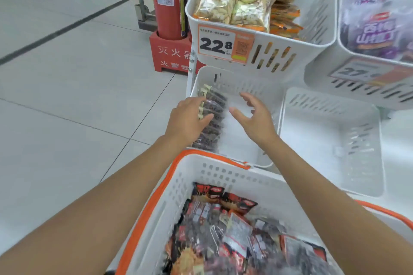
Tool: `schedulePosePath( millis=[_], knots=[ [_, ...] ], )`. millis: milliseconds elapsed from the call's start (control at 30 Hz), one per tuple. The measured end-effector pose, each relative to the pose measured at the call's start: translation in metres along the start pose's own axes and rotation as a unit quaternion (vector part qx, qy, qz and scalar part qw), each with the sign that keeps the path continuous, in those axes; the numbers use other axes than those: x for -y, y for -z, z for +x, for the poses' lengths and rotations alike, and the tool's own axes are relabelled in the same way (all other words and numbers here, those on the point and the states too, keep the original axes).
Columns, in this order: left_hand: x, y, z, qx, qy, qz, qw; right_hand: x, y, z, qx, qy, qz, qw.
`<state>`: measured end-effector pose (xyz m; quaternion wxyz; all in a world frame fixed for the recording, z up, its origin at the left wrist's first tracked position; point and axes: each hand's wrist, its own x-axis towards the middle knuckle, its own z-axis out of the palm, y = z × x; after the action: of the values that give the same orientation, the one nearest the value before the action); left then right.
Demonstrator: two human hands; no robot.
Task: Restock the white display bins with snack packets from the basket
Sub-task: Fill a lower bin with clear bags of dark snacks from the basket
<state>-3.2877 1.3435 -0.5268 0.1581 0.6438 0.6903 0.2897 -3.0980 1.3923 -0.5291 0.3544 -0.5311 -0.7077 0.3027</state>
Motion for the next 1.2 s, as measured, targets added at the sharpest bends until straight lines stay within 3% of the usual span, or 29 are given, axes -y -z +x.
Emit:
schedulePosePath(
  millis=[167,233,267,333,433,500,567,633,733,800,900,967,1067,1200],
  knots=[
    [-0.046,0.011,-0.085,0.038,-0.030,-0.023,0.999,0.031,0.031,-0.112,-0.059,0.063,0.002,0.996],
    [-0.053,0.014,-0.113,0.059,-0.034,-0.032,0.997,0.026,0.035,-0.158,-0.053,0.043,0.011,0.998],
    [-0.052,0.015,-0.127,0.062,-0.030,-0.041,0.997,0.017,0.034,-0.179,-0.010,0.006,0.011,1.000],
    [-0.049,0.019,-0.154,0.059,-0.004,-0.074,0.995,-0.004,0.028,-0.212,0.158,-0.091,-0.016,0.983],
    [-0.038,0.022,-0.193,0.095,0.060,-0.094,0.989,-0.031,0.010,-0.251,0.414,-0.154,-0.124,0.889],
    [-0.028,0.020,-0.211,0.137,0.092,-0.090,0.982,-0.041,0.000,-0.270,0.484,-0.151,-0.206,0.837],
    [-0.027,0.019,-0.222,0.164,0.116,-0.100,0.975,-0.042,0.000,-0.280,0.463,-0.141,-0.197,0.853],
    [-0.030,0.016,-0.230,0.205,0.149,-0.153,0.955,-0.034,0.009,-0.275,0.398,-0.101,-0.152,0.899],
    [-0.035,0.009,-0.239,0.315,0.185,-0.211,0.907,-0.005,0.027,-0.253,0.326,-0.085,0.005,0.942],
    [-0.036,0.004,-0.240,0.333,0.194,-0.215,0.897,0.019,0.036,-0.238,0.277,-0.073,0.082,0.955],
    [-0.033,0.018,-0.225,0.233,0.188,-0.238,0.924,0.034,0.039,-0.225,0.214,-0.125,0.155,0.956],
    [-0.022,0.031,-0.215,0.194,0.186,-0.244,0.932,0.028,0.029,-0.229,0.239,-0.141,0.111,0.954],
    [-0.010,0.038,-0.218,0.222,0.149,-0.165,0.949,0.005,0.007,-0.252,0.352,-0.163,-0.009,0.922],
    [-0.012,0.028,-0.227,0.238,0.159,-0.172,0.943,-0.021,0.001,-0.267,0.342,-0.231,0.009,0.911]
  ],
)
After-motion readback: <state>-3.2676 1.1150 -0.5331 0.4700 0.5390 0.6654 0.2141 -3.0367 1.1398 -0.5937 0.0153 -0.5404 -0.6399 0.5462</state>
